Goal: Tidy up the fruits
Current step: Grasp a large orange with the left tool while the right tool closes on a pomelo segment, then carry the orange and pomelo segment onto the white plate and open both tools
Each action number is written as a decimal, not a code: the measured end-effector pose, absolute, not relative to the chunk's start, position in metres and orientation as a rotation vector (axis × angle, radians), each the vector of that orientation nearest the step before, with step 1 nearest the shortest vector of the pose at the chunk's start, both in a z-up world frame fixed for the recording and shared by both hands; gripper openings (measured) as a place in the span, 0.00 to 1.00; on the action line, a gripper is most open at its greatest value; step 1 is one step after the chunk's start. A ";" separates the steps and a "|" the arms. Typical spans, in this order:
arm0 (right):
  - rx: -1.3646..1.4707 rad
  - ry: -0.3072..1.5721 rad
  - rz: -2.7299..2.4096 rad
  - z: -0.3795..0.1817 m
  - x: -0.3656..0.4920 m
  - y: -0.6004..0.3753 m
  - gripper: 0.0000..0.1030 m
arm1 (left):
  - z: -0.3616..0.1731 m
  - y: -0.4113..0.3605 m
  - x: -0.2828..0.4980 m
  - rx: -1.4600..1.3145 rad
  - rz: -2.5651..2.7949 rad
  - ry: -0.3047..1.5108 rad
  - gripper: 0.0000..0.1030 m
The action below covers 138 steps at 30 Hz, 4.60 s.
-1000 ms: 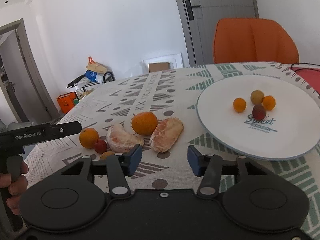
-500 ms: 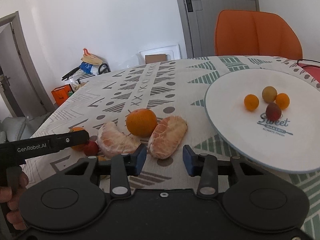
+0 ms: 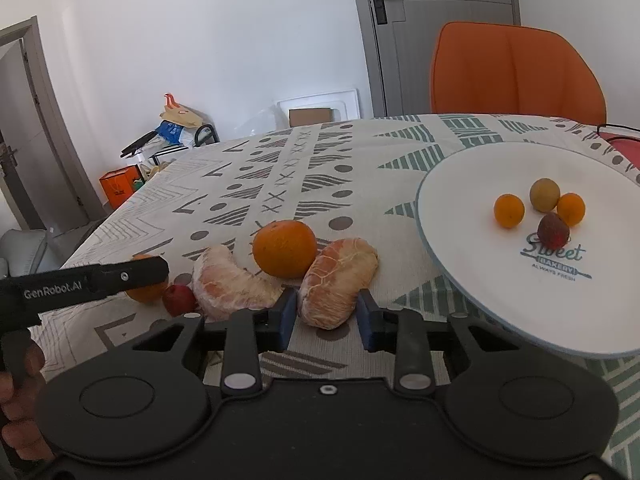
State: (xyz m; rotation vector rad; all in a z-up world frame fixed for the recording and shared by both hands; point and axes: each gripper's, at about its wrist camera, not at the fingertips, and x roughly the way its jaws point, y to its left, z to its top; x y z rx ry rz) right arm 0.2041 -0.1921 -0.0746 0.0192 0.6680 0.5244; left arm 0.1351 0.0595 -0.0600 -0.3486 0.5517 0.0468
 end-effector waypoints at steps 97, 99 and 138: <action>0.164 0.479 0.346 -0.039 0.167 -0.331 0.30 | -0.010 -0.070 0.146 -0.147 -0.152 0.469 0.35; 0.172 0.479 0.336 -0.040 0.168 -0.336 0.30 | -0.010 -0.076 0.151 -0.139 -0.164 0.470 0.35; 0.161 0.481 0.213 -0.054 0.207 -0.381 0.36 | -0.031 -0.137 0.225 -0.106 -0.264 0.529 0.35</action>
